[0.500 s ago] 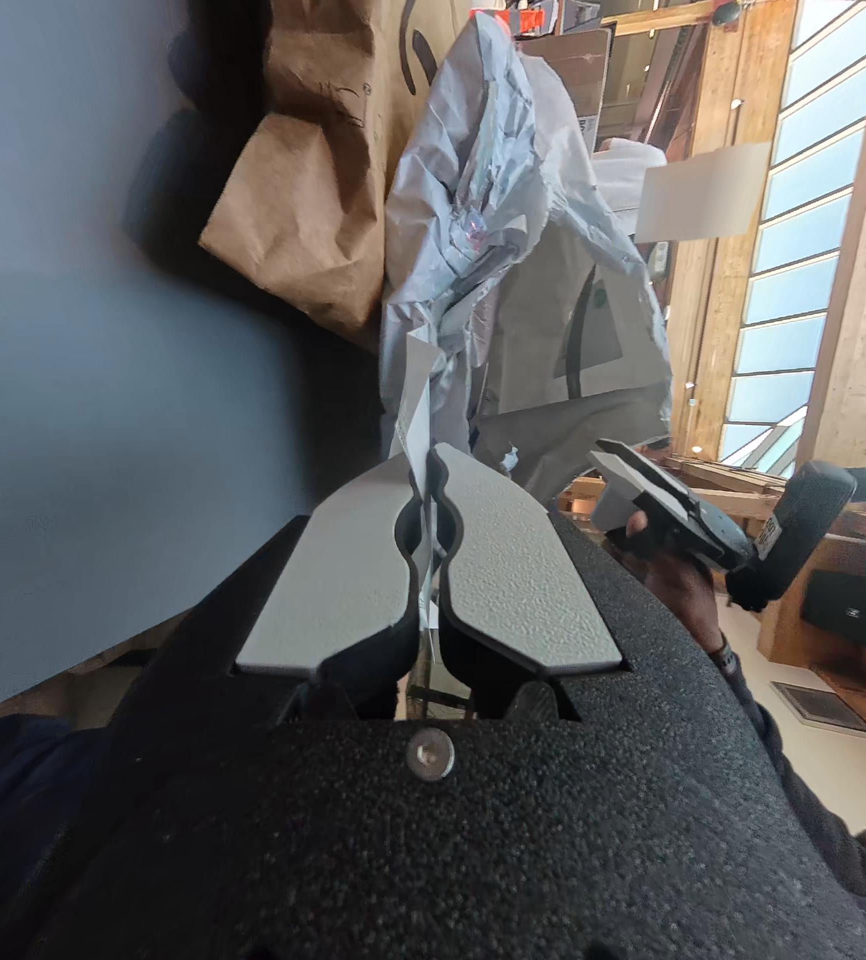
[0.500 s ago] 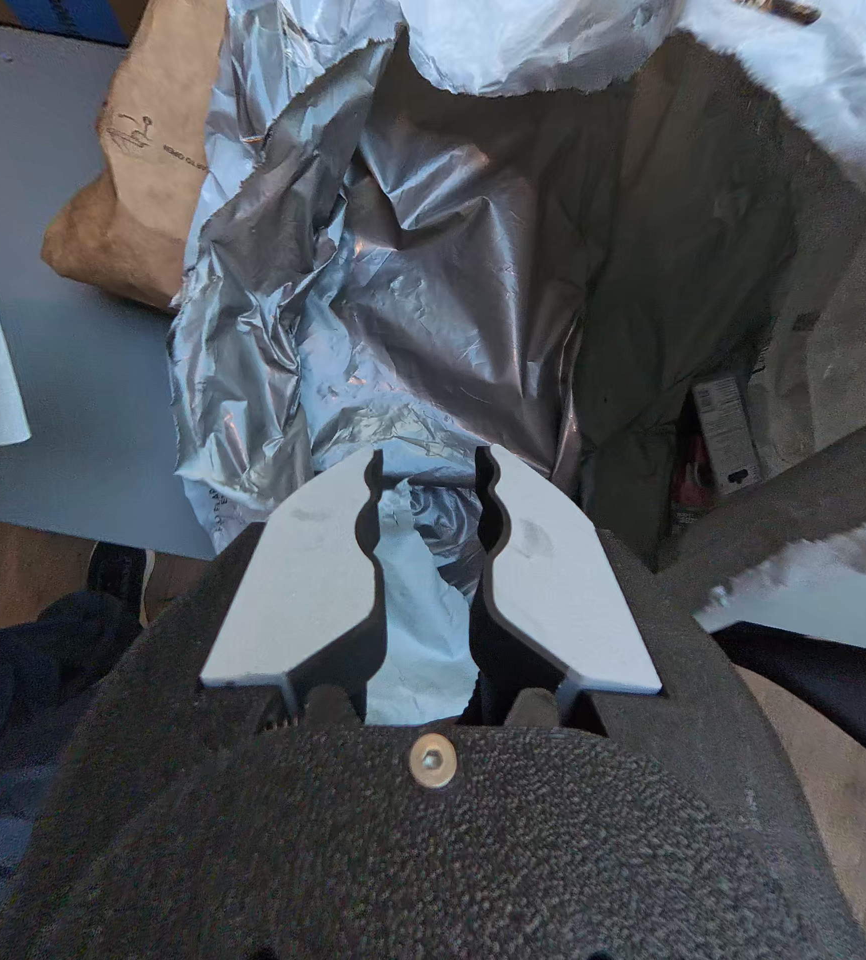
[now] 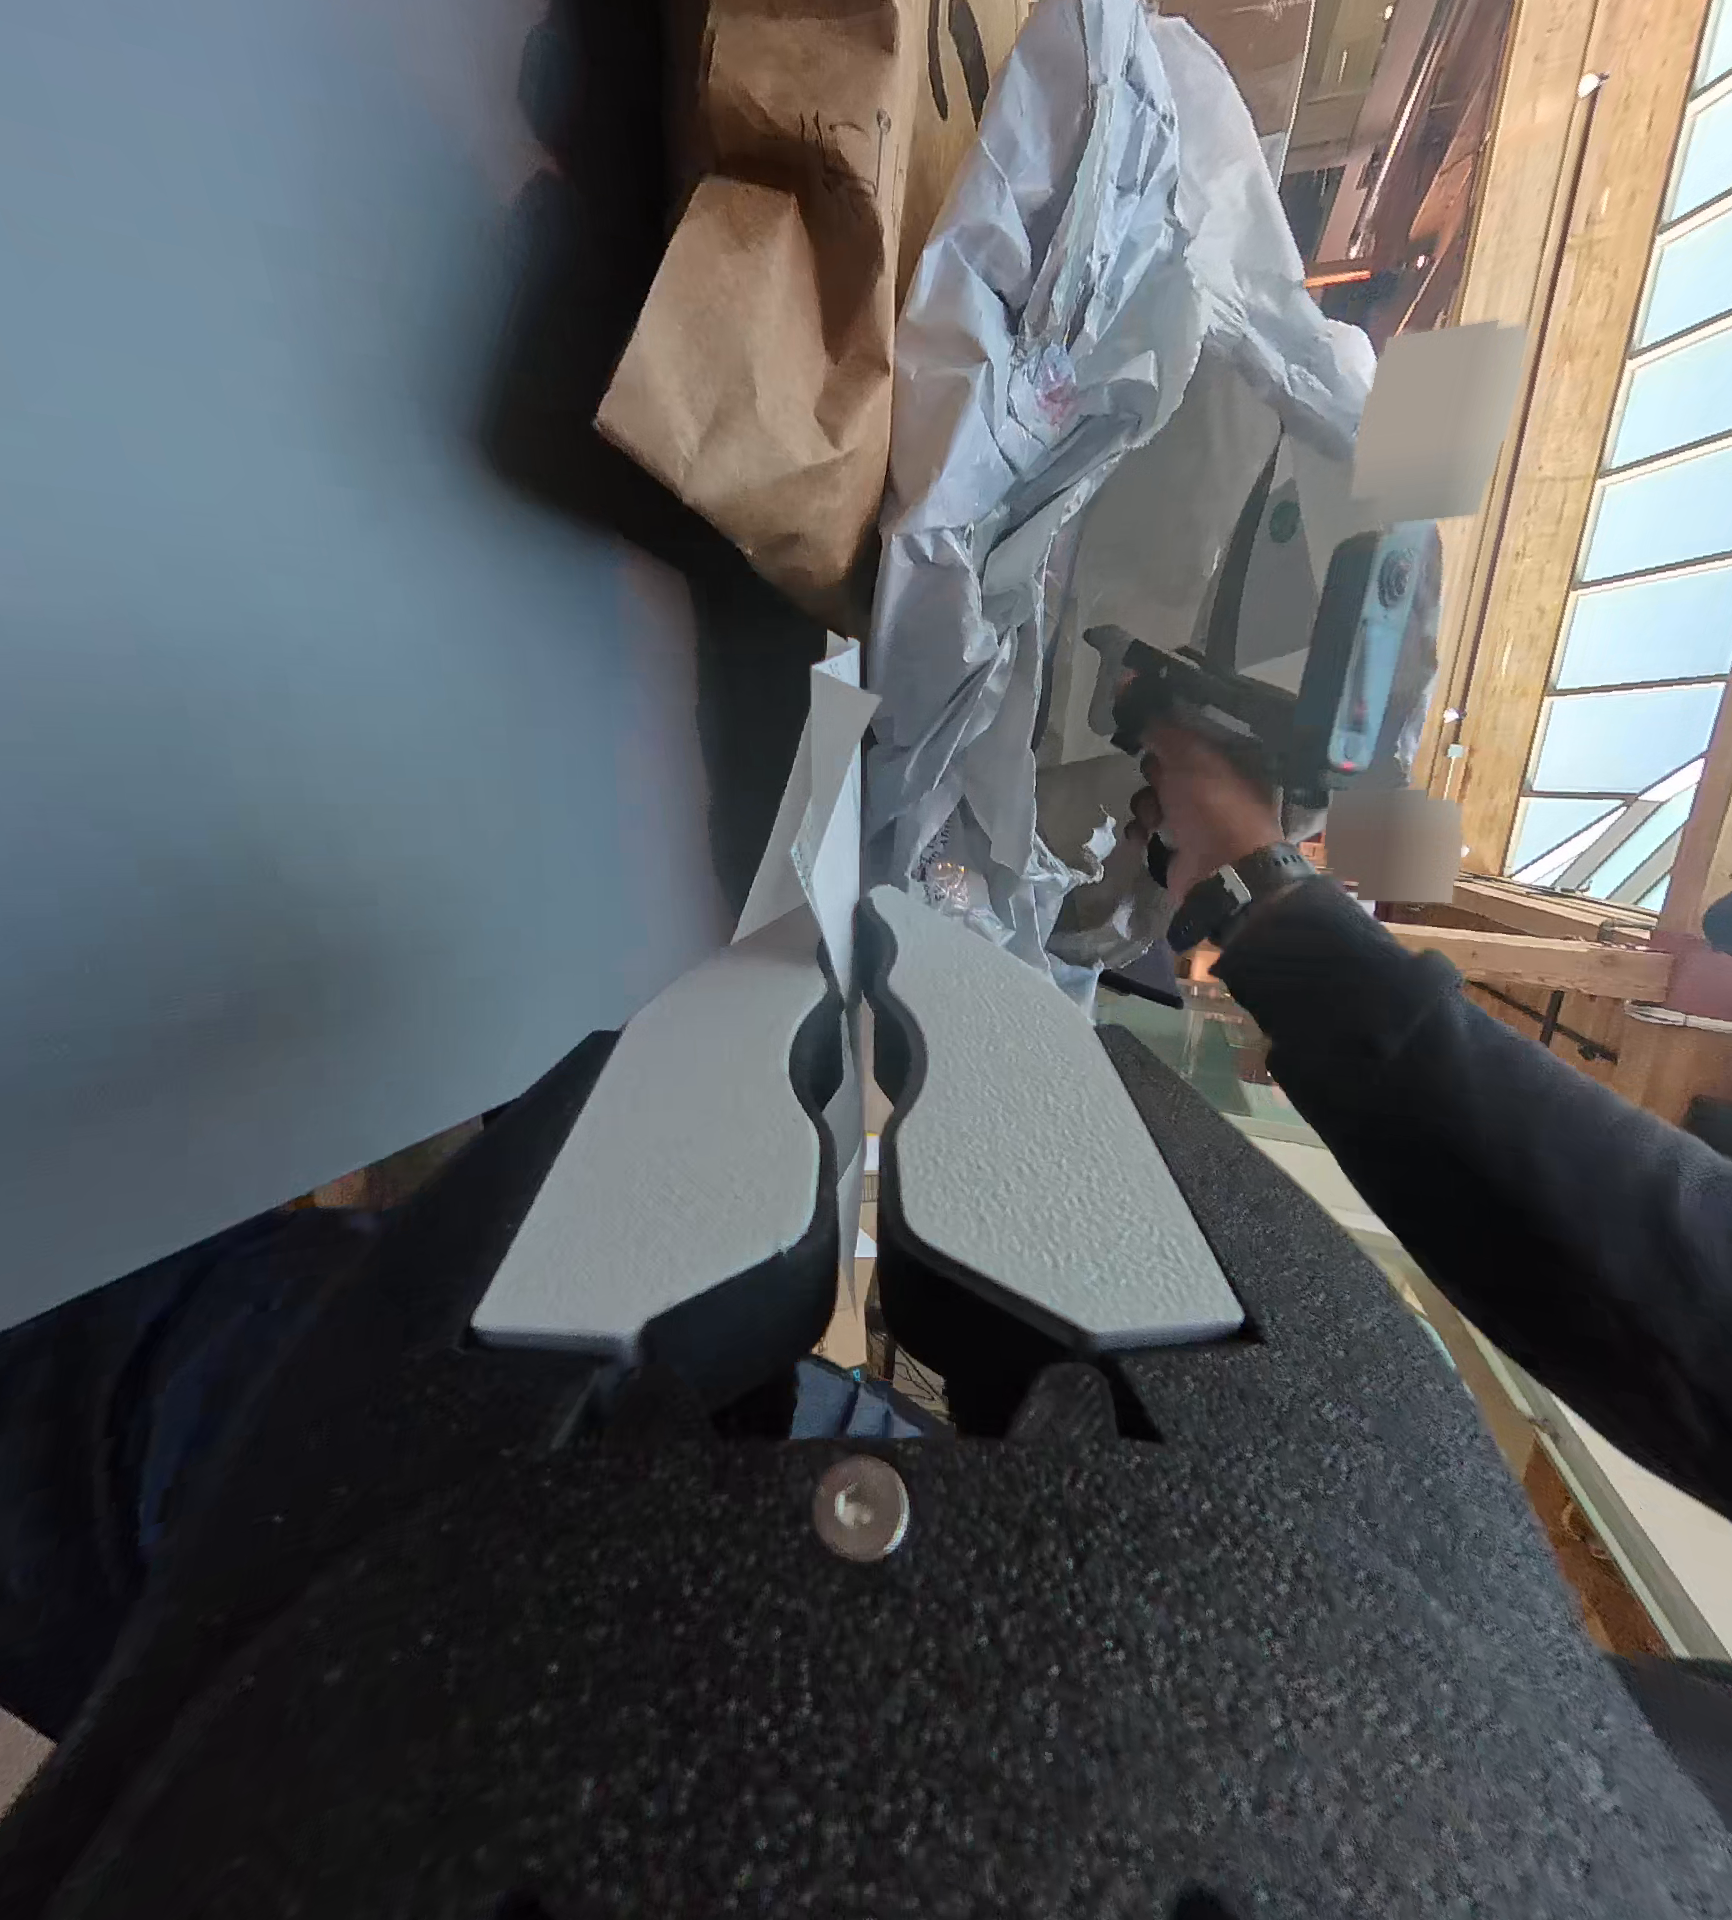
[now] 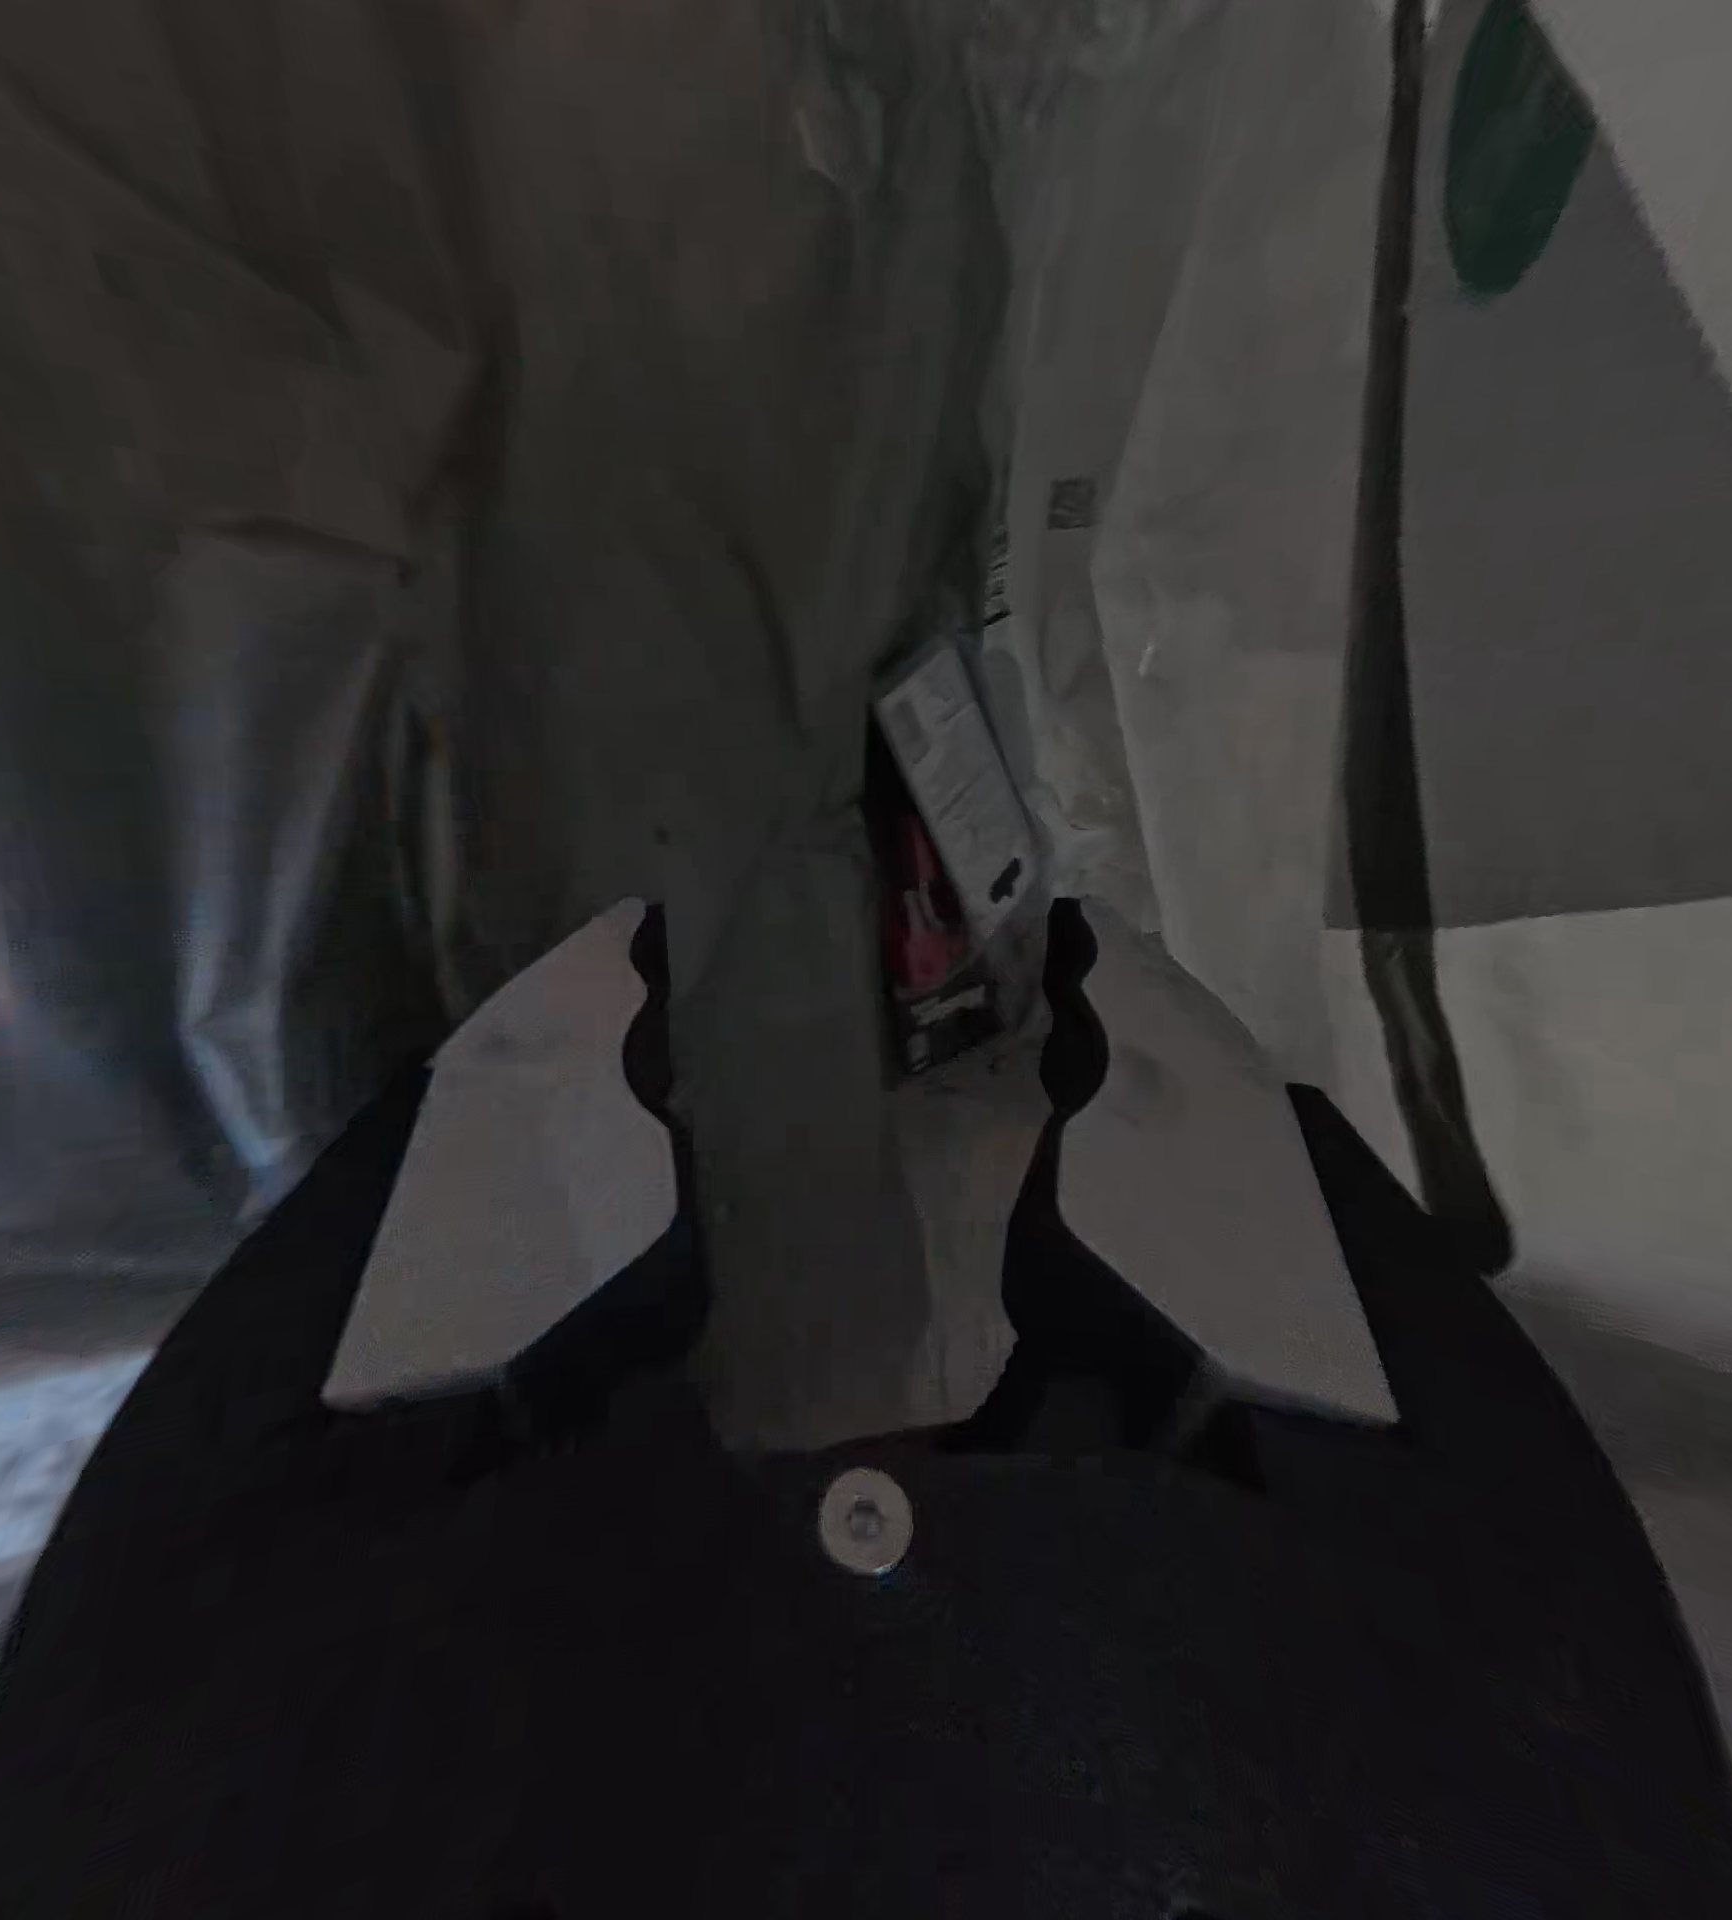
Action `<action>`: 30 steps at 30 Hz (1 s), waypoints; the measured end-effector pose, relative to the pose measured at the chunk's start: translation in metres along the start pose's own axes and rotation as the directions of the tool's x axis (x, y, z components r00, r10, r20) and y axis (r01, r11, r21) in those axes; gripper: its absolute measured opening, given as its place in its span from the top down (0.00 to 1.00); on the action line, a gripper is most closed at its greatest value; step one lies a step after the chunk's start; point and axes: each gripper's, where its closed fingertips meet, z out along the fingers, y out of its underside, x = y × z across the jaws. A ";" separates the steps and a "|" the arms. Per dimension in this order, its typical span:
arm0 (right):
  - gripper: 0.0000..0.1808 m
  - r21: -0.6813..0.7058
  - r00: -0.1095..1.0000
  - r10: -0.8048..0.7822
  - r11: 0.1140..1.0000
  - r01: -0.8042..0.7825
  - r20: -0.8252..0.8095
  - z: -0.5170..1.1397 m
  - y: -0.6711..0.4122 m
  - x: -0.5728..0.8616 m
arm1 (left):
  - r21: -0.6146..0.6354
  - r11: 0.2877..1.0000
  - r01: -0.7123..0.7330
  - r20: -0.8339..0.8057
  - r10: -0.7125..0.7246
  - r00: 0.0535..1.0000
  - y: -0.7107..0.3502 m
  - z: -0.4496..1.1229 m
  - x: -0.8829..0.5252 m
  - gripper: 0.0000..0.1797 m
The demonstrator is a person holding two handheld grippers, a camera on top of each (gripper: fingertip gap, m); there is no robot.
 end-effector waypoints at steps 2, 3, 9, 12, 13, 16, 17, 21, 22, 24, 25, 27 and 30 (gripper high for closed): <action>0.61 -0.011 0.998 -0.026 1.000 0.026 -0.062 0.017 -0.006 0.028 | -0.028 1.000 0.002 -0.017 -0.002 1.000 0.011 -0.002 -0.001 1.00; 0.62 -0.008 0.996 -0.029 1.000 0.028 -0.086 0.024 -0.012 0.042 | -0.042 0.999 0.000 -0.020 -0.001 1.000 0.017 -0.002 -0.001 1.00; 0.65 -0.045 0.985 -0.071 0.997 0.065 -0.155 0.082 -0.035 0.095 | -0.028 0.998 0.062 -0.032 -0.063 0.998 0.028 0.008 -0.006 1.00; 0.65 -0.111 0.962 -0.246 0.966 0.233 -0.122 0.119 -0.026 0.081 | 0.018 0.993 0.113 -0.050 -0.112 0.992 0.026 0.019 -0.003 1.00; 0.64 -0.140 0.943 -0.316 0.944 0.300 -0.104 0.132 -0.019 0.076 | 0.017 0.993 0.119 -0.053 -0.118 0.992 0.027 0.024 -0.001 1.00; 0.63 -0.233 0.890 -0.456 0.867 0.441 -0.011 0.167 0.007 0.061 | 0.011 0.993 0.116 -0.035 -0.116 0.993 0.028 0.036 0.004 1.00; 0.62 -0.268 0.883 -0.468 0.848 0.457 0.026 0.176 0.017 0.058 | 0.018 0.993 0.119 -0.038 -0.118 0.992 0.027 0.039 0.007 1.00; 0.61 -0.371 0.837 -0.538 0.759 0.534 0.104 0.205 0.043 0.060 | 0.024 0.991 0.135 -0.032 -0.134 0.990 0.025 0.050 0.015 1.00; 0.62 -0.398 0.811 -0.575 0.723 0.565 0.108 0.212 0.049 0.064 | 0.019 0.991 0.136 -0.026 -0.136 0.990 0.025 0.053 0.016 1.00; 0.61 -0.452 0.772 -0.623 0.658 0.603 0.122 0.224 0.059 0.071 | 0.006 0.991 0.133 -0.013 -0.133 0.991 0.026 0.056 0.018 1.00; 0.66 -0.473 0.762 -0.634 0.635 0.611 0.134 0.229 0.064 0.072 | 0.002 0.991 0.133 -0.007 -0.133 0.991 0.027 0.057 0.018 1.00; 0.76 -0.491 0.737 -0.660 0.597 0.634 0.148 0.236 0.070 0.073 | -0.005 0.990 0.140 -0.001 -0.140 0.990 0.028 0.059 0.021 1.00; 0.97 -0.466 0.726 -0.662 0.590 0.659 0.189 0.243 0.074 0.065 | -0.025 0.990 0.141 0.010 -0.141 0.990 0.031 0.058 0.022 1.00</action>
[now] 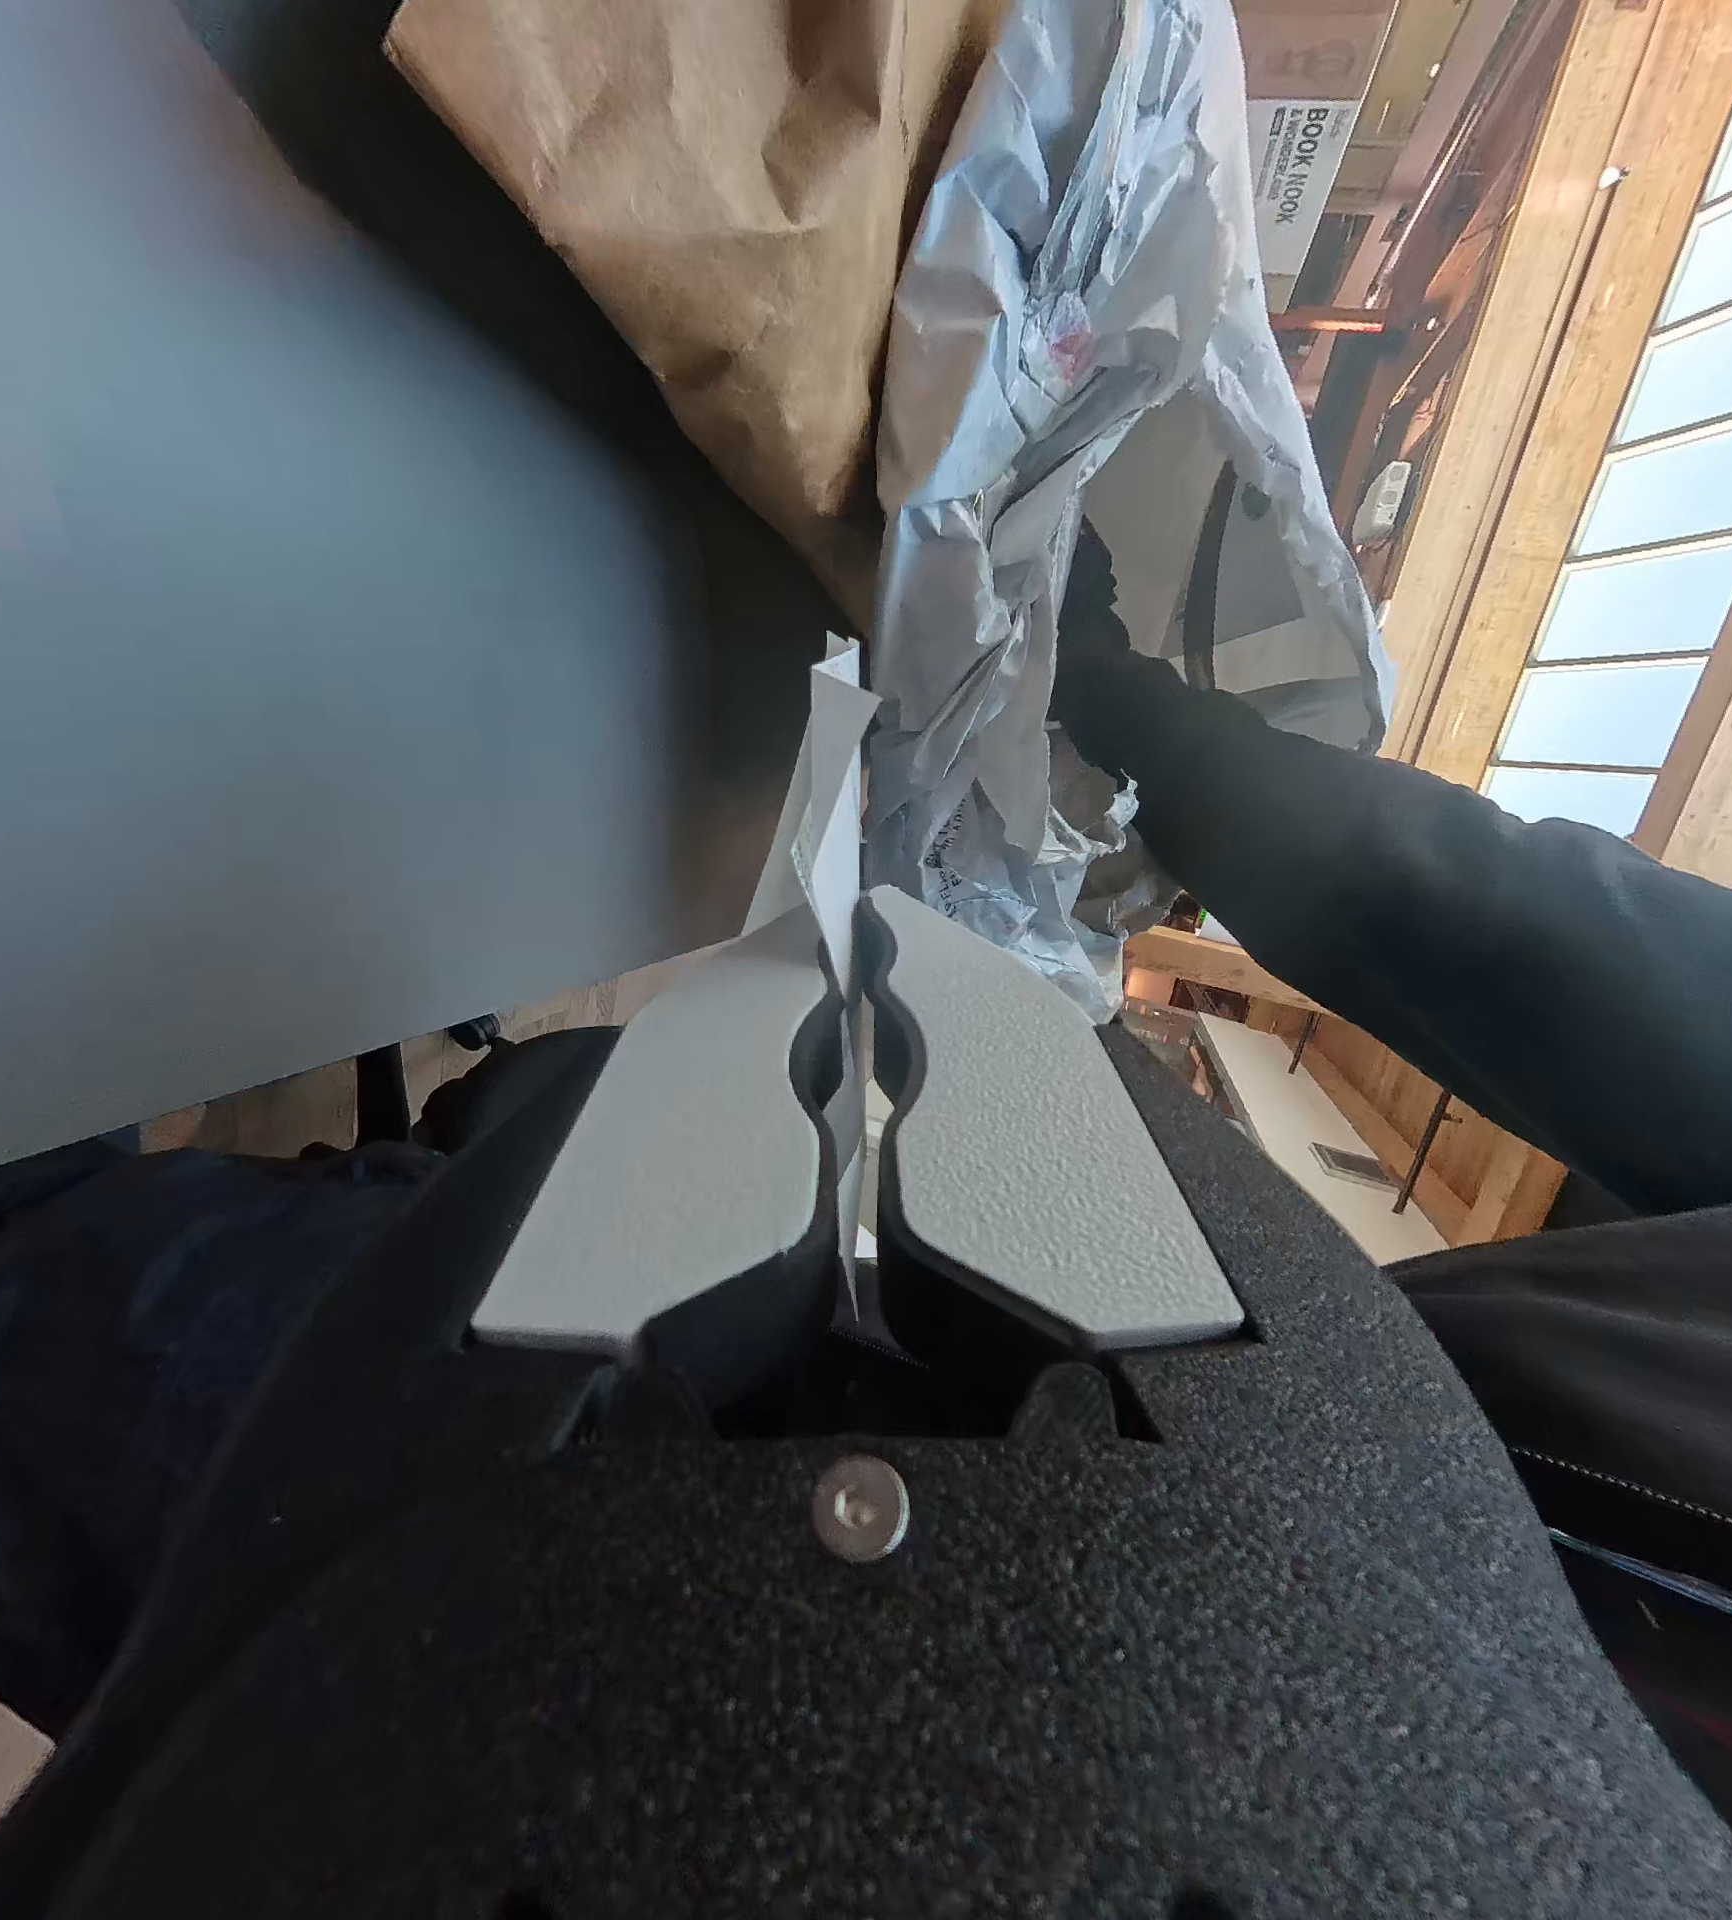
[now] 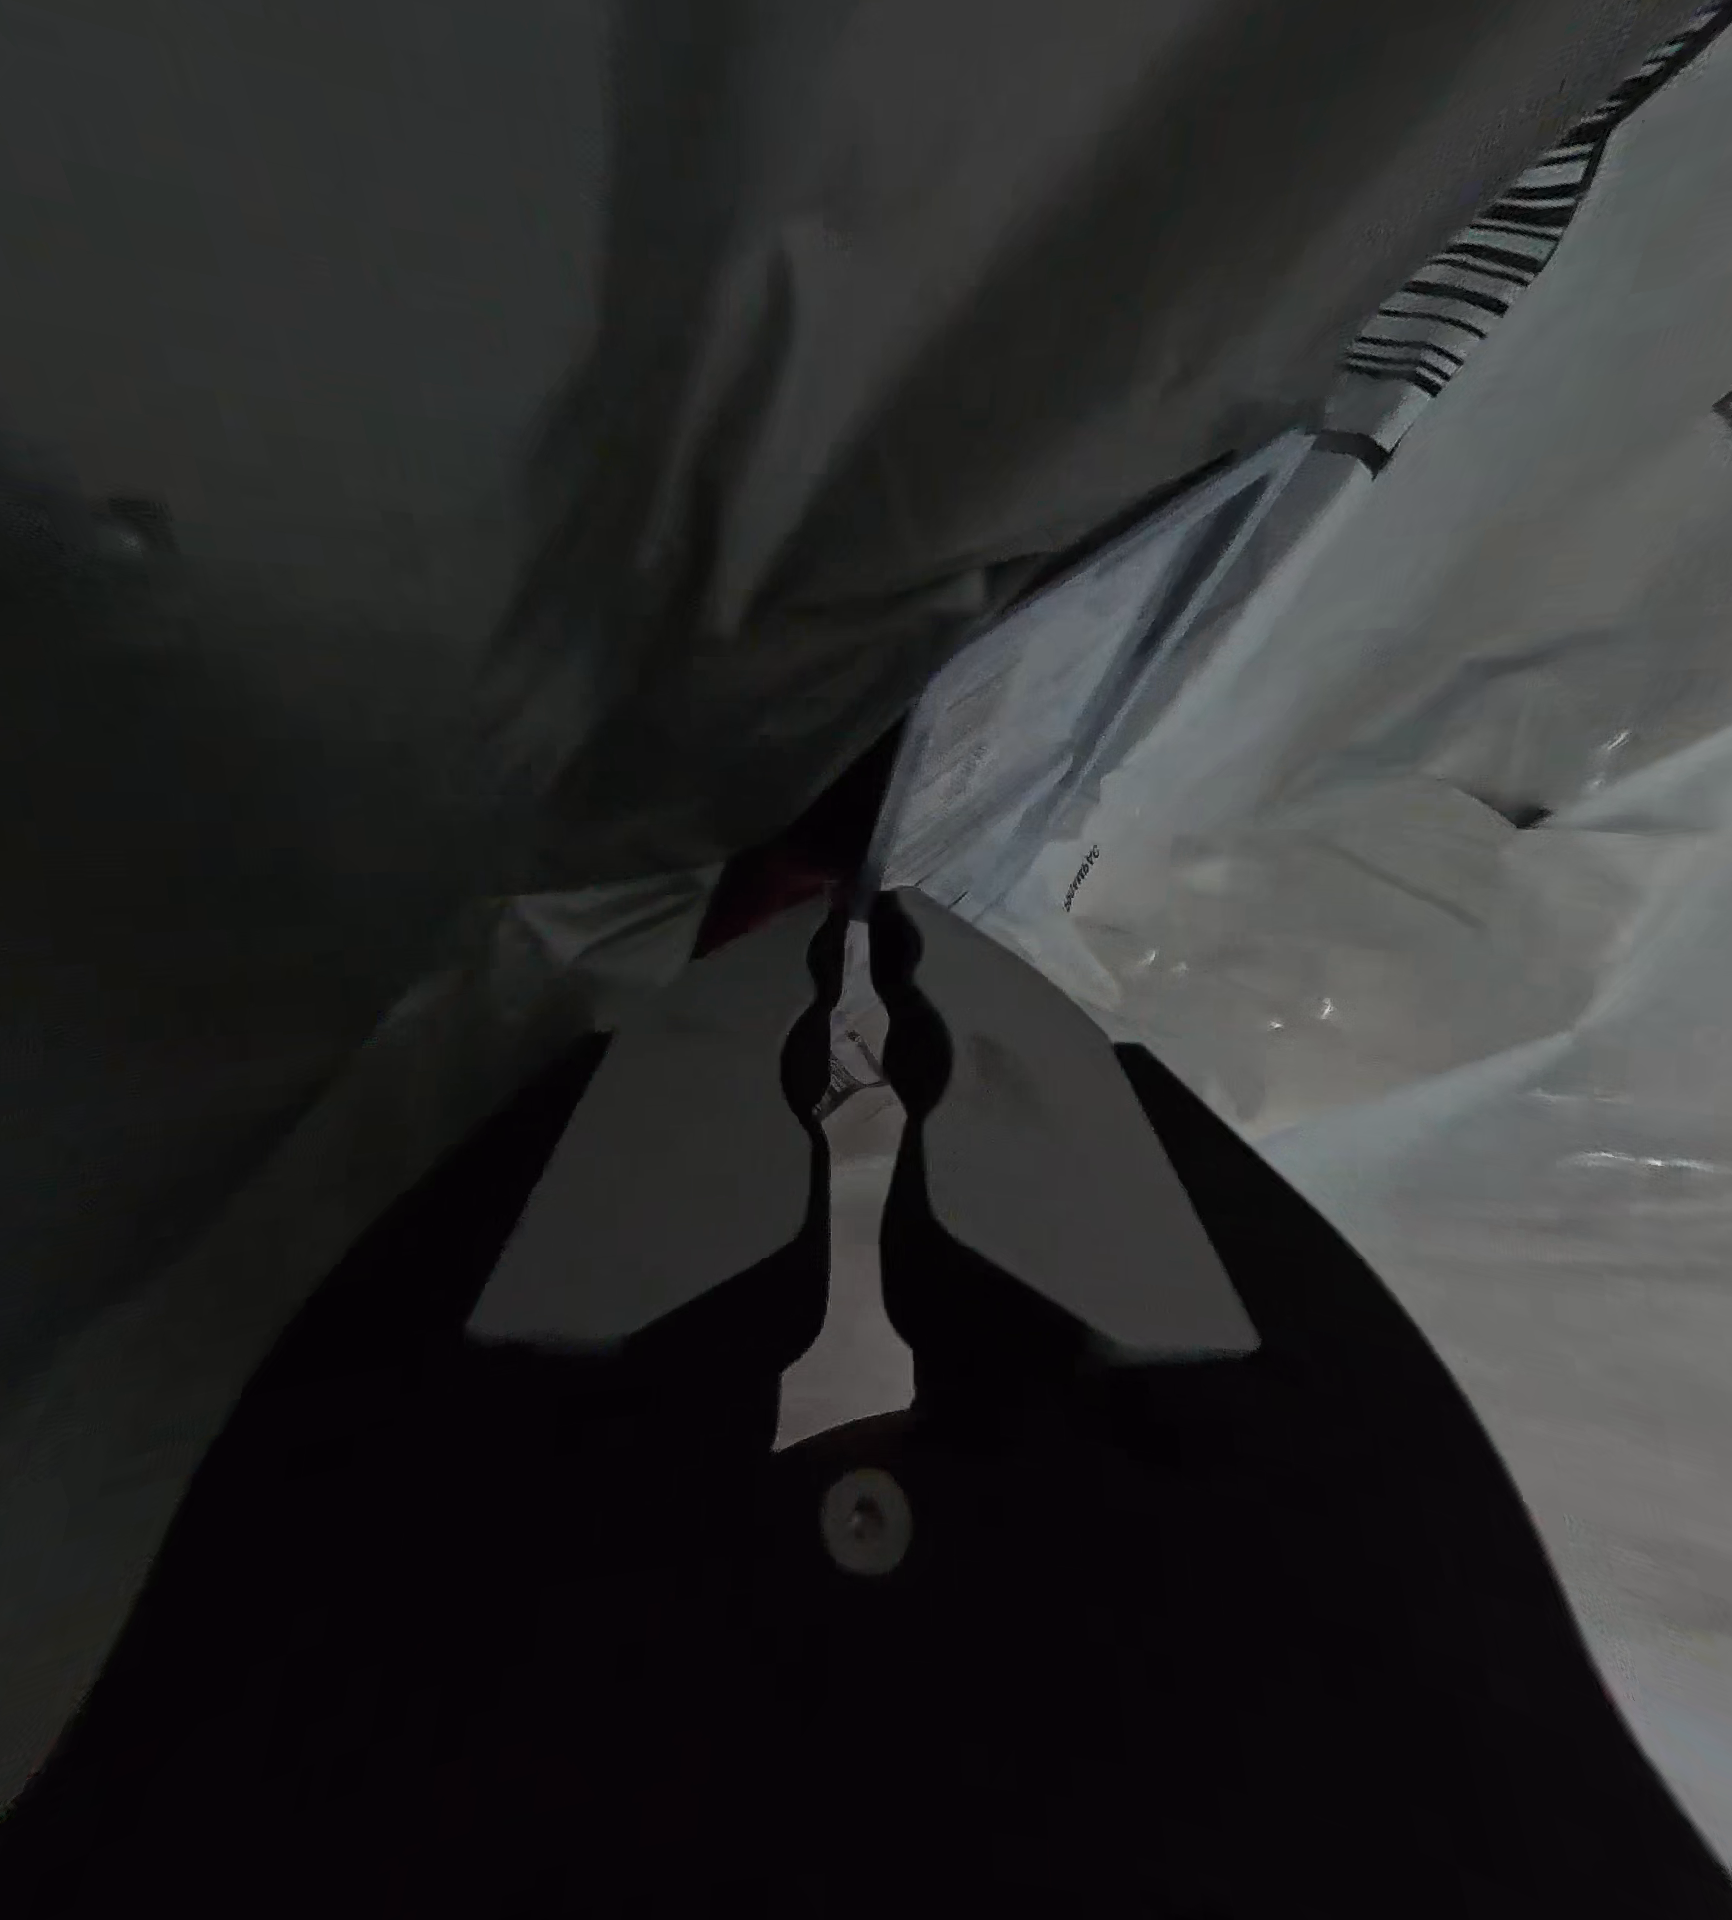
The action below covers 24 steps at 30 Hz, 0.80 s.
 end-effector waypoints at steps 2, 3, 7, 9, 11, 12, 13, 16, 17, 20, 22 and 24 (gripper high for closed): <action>0.98 0.015 1.000 0.000 1.000 0.000 0.007 -0.001 -0.001 -0.001 | -0.019 1.000 -0.008 0.009 0.008 1.000 0.001 0.000 0.000 1.00; 0.98 0.026 1.000 0.009 1.000 -0.009 0.019 -0.003 -0.001 -0.002 | -0.027 1.000 -0.010 0.011 0.010 1.000 0.001 0.000 0.000 1.00; 0.99 0.130 0.986 0.151 0.979 -0.159 0.068 -0.041 -0.009 0.000 | -0.056 0.998 -0.037 -0.003 0.037 0.999 -0.002 0.002 0.010 1.00; 0.99 0.213 0.972 0.208 0.950 -0.227 0.107 -0.076 -0.012 -0.006 | -0.068 0.996 -0.055 -0.022 0.053 0.998 -0.006 0.003 0.018 1.00; 0.99 0.275 0.952 0.256 0.915 -0.294 0.167 -0.113 -0.009 -0.016 | -0.079 0.994 -0.078 -0.044 0.075 0.996 -0.010 0.004 0.028 1.00; 0.99 0.300 0.936 0.278 0.894 -0.334 0.214 -0.133 -0.007 -0.024 | -0.086 0.992 -0.091 -0.057 0.087 0.995 -0.011 0.004 0.034 1.00; 1.00 0.317 0.918 0.292 0.873 -0.371 0.268 -0.154 -0.004 -0.032 | -0.092 0.990 -0.104 -0.069 0.097 0.993 -0.013 0.004 0.039 1.00; 1.00 0.352 0.865 0.278 0.828 -0.436 0.419 -0.215 0.006 -0.062 | -0.099 0.987 -0.126 -0.109 0.116 0.987 -0.015 0.003 0.052 1.00; 1.00 0.364 0.850 0.267 0.815 -0.451 0.454 -0.235 0.010 -0.070 | -0.100 0.986 -0.133 -0.121 0.121 0.985 -0.015 0.003 0.055 1.00; 1.00 0.399 0.815 0.250 0.774 -0.492 0.522 -0.287 0.023 -0.092 | -0.100 0.985 -0.139 -0.151 0.123 0.981 -0.013 0.000 0.060 1.00; 1.00 0.425 0.805 0.248 0.745 -0.514 0.539 -0.315 0.035 -0.101 | -0.092 0.987 -0.132 -0.171 0.115 0.979 -0.012 -0.004 0.062 1.00; 0.99 0.455 0.794 0.251 0.707 -0.541 0.553 -0.342 0.045 -0.106 | -0.088 0.988 -0.130 -0.183 0.113 0.977 -0.011 -0.010 0.061 1.00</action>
